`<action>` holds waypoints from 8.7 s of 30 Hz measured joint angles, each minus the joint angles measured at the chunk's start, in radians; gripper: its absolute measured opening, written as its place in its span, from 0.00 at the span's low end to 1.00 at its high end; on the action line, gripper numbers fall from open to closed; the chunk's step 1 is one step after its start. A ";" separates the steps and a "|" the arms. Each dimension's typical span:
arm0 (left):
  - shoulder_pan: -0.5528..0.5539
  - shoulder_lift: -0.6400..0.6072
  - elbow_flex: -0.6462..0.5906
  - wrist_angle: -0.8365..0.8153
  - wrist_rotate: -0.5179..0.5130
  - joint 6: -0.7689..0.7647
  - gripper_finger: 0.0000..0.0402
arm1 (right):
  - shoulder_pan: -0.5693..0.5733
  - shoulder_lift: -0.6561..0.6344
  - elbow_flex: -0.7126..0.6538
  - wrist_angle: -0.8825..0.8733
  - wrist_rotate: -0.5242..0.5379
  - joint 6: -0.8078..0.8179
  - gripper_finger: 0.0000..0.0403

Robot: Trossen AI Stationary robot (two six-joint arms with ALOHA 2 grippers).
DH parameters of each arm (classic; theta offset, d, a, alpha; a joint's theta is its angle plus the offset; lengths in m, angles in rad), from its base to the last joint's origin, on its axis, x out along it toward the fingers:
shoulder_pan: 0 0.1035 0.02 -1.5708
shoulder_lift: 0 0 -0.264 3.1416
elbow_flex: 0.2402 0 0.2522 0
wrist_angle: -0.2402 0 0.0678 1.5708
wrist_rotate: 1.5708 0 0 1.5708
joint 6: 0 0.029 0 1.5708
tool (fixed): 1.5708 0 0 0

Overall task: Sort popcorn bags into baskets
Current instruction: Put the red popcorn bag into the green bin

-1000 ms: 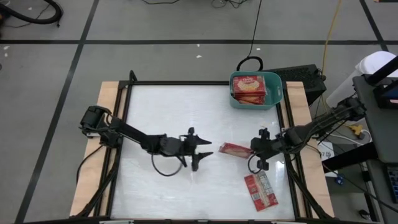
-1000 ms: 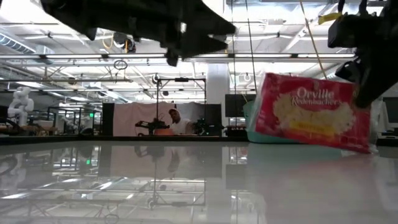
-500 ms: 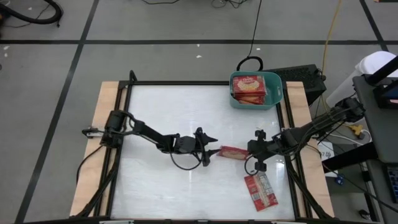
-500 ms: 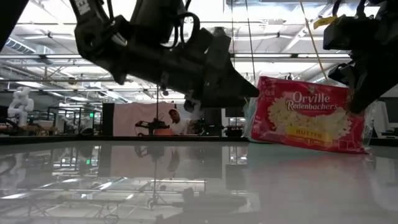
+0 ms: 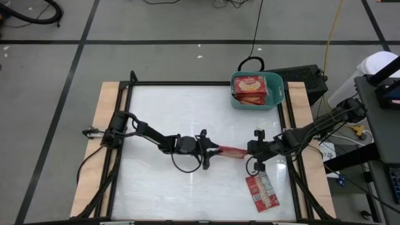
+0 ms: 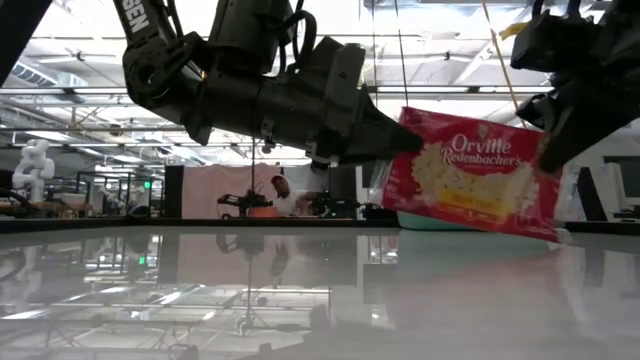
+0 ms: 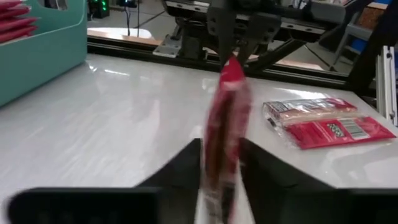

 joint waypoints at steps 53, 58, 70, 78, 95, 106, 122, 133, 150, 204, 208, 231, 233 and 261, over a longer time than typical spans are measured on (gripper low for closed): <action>-0.045 0.029 -0.009 0.118 -0.120 0.149 0.33 | 0.006 -0.167 -0.158 0.255 0.146 -0.065 0.03; -0.063 -0.003 -0.008 0.116 -0.272 0.144 0.54 | -0.027 -0.220 -0.025 -0.003 0.107 -0.133 0.02; -0.079 -0.138 -0.008 -0.073 -0.444 0.155 0.67 | -0.365 -0.265 0.376 -0.500 0.073 -0.356 0.02; -0.079 -0.140 -0.008 -0.070 -0.426 0.107 0.57 | -0.746 -0.208 0.565 -0.507 0.013 -0.675 0.02; -0.122 -0.140 -0.008 -0.122 -0.423 0.074 0.43 | -1.445 0.163 0.631 -0.449 -0.460 -0.901 0.02; -0.121 -0.140 -0.008 -0.122 -0.423 0.043 0.40 | -1.567 0.299 0.632 -0.414 -0.639 -0.900 0.04; -0.121 -0.140 -0.008 -0.122 -0.423 0.027 0.45 | -1.577 0.351 0.588 -0.297 -0.547 -0.894 0.18; -0.121 -0.139 -0.009 -0.122 -0.424 0.032 0.42 | -1.575 0.350 0.558 -0.212 -0.425 -0.895 0.34; -0.121 -0.139 -0.009 -0.122 -0.424 0.034 0.46 | -1.547 0.326 0.557 -0.099 -0.301 -0.911 0.53; 0.079 -0.139 -0.009 -0.117 -0.247 0.169 0.40 | -1.316 0.095 0.131 0.087 -0.188 -0.750 0.00; 0.096 -0.139 -0.009 -0.128 -0.212 0.171 0.40 | -1.294 0.063 0.131 0.057 -0.259 -0.686 0.00; 0.032 -0.139 -0.009 -0.189 -0.205 0.063 0.32 | -0.595 -0.202 0.094 -0.168 -0.184 -0.116 0.00; 0.020 -0.139 -0.009 -0.191 -0.205 0.048 0.32 | -0.513 -0.200 0.089 -0.159 -0.158 -0.061 0.00; -0.135 -0.139 -0.009 -0.309 -0.207 -0.095 0.32 | 0.107 -0.028 0.022 -0.149 -0.066 0.413 0.00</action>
